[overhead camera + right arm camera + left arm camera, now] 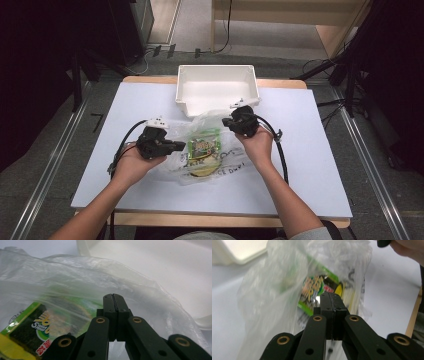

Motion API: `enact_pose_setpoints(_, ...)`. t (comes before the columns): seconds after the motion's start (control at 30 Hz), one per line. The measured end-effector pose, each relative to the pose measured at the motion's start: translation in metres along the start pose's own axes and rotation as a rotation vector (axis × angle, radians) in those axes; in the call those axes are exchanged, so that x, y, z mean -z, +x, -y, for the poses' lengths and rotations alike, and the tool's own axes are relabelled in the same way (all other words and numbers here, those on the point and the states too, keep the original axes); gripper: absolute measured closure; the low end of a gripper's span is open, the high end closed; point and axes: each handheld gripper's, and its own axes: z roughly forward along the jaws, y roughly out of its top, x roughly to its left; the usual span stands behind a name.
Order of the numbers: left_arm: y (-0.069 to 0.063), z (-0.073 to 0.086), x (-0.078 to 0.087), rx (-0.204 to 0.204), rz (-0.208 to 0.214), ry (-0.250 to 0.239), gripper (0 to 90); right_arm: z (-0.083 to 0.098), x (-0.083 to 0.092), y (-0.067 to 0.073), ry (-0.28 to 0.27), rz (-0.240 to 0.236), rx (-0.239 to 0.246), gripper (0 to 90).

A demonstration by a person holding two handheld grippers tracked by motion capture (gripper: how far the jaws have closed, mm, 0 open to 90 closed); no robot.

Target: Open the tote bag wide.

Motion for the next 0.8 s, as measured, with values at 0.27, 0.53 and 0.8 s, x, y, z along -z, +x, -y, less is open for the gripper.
enact_pose_setpoints(0.27, -0.001, -0.023, -0.025, -0.026, 0.023, 0.019, 90.0, 0.002, 0.011, 0.009, -0.003, -0.024, 0.021, 90.0)
enact_pose_setpoints(0.53, 0.022, -0.018, -0.060, -0.015, -0.018, 0.060, 90.0, 0.018, 0.011, 0.016, 0.021, -0.042, 0.034, 90.0)
enact_pose_setpoints(0.8, 0.050, -0.009, -0.072, 0.002, -0.065, 0.072, 90.0, 0.028, 0.003, 0.019, 0.063, -0.052, 0.041, 90.0)
